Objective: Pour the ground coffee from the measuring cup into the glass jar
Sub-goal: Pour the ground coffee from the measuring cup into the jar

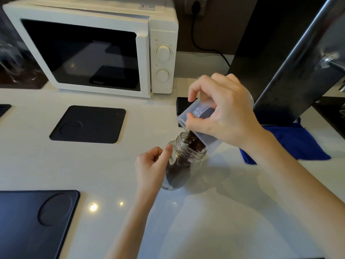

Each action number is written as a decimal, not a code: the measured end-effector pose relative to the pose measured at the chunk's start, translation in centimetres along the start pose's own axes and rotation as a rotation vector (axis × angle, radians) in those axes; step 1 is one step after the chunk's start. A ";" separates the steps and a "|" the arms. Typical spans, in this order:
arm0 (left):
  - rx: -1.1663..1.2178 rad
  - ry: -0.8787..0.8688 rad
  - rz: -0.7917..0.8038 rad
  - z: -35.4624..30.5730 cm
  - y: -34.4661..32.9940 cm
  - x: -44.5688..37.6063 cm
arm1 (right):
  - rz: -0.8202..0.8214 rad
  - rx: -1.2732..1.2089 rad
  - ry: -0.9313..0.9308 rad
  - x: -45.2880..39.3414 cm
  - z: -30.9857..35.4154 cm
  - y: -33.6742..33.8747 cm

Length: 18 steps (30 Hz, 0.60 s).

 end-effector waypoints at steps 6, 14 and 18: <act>0.003 0.008 -0.003 0.2 0.0 -0.1 | 0.002 -0.019 0.008 -0.2 0.3 0.0; 0.010 0.014 -0.008 0.3 -0.1 -0.1 | 0.020 -0.029 0.014 -0.4 0.3 0.0; 0.015 0.009 -0.010 0.3 -0.1 0.0 | 0.004 -0.017 0.053 -0.5 0.2 0.1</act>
Point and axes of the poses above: each hand's wrist, its own x-axis away from the middle knuckle, its own y-axis out of the back of the hand, z = x × y, the point moved 2 cm from there along -x, towards the middle knuckle, and after that the axes turned 9 degrees about z, right-handed, at the moved point
